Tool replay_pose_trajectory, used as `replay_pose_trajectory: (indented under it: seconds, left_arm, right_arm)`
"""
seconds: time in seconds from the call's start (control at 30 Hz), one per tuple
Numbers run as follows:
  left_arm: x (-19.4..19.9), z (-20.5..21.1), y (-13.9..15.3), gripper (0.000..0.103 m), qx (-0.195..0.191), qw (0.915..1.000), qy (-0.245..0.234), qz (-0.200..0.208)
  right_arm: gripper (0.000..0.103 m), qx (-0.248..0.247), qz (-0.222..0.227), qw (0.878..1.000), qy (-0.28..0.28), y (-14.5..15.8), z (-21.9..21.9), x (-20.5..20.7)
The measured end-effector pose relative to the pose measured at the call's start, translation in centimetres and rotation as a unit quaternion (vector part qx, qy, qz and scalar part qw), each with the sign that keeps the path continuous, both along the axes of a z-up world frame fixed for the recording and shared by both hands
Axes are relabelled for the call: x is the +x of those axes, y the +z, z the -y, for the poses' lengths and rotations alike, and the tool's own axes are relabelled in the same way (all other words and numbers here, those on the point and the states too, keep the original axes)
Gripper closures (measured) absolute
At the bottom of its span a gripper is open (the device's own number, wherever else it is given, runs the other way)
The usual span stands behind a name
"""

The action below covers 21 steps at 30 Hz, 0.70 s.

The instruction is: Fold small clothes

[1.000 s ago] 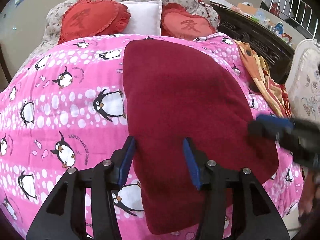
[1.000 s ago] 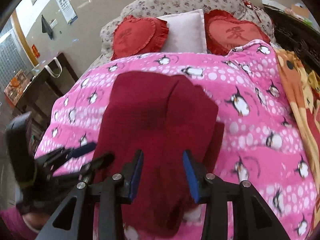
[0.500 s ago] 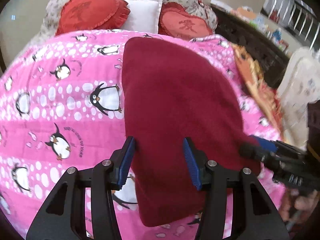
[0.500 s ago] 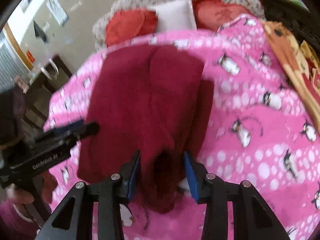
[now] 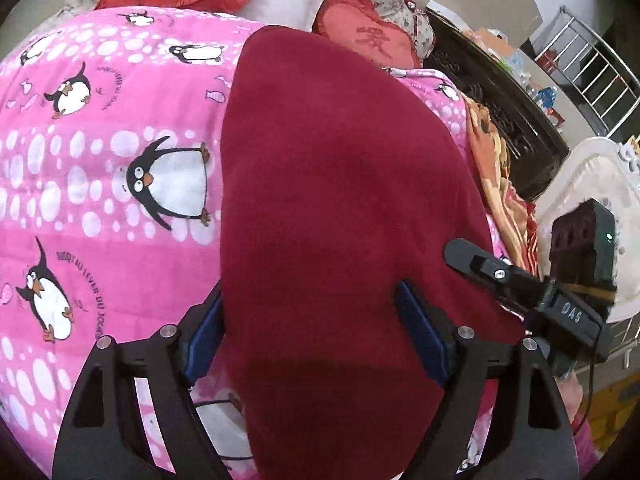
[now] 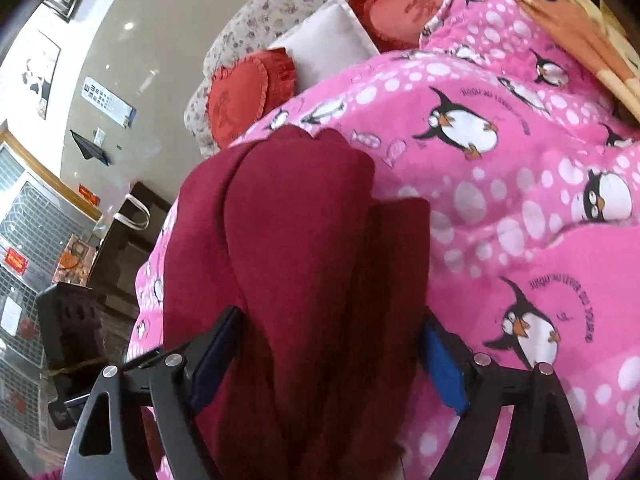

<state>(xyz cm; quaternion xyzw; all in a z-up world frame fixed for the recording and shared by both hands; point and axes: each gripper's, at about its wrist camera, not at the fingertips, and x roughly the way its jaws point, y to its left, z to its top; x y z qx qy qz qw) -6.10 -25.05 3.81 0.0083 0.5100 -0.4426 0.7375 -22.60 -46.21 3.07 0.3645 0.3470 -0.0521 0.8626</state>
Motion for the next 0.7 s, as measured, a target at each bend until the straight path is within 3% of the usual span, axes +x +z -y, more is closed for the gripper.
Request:
replay_pose_trajectory:
  seconds: [0.03,0.1,0.17,0.3,0.43,0.53,0.6,0.7]
  left_arm:
    - [0.0,-0.1,0.2,0.024,-0.002,1.0,-0.001,-0.002]
    - [-0.3,-0.8,1.1,0.039,-0.014,0.9999,-0.008,-0.003]
    - [-1.0,-2.0,2.8,0.045,-0.022,0.9995,-0.024,0.001]
    - [-2.2,-5.5,6.4,0.045,-0.015,0.9991,-0.025,0.031]
    - [-2.6,-9.3,8.2,0.045,0.012,0.9992,-0.006,0.038]
    - [-2.1,-12.2,6.7,0.045,0.047,0.9988,0.011,0.014]
    - [-1.9,-13.4,4.8,0.045,0.067,0.9971,0.037,0.006]
    - [-2.5,-14.7,2.2,0.045,0.11,0.9912,0.066,0.031]
  right_arm:
    - [0.046,-0.003,0.003,1.0,0.005,0.4,-0.5,0.0]
    - [0.055,-0.002,0.004,1.0,0.018,1.4,-1.2,0.0]
    - [0.056,0.002,0.016,0.999,0.032,3.1,-2.3,-0.3]
    - [0.057,-0.003,0.039,0.997,0.061,6.7,-5.2,-0.8]
    - [0.057,0.031,0.044,0.995,0.082,8.1,-8.7,-0.4]
    - [0.051,0.041,0.022,0.994,0.096,7.2,-11.4,0.2]
    - [0.047,0.038,-0.017,0.995,0.091,5.5,-12.7,0.8]
    - [0.047,-0.037,-0.101,0.991,0.075,3.8,-14.4,0.8]
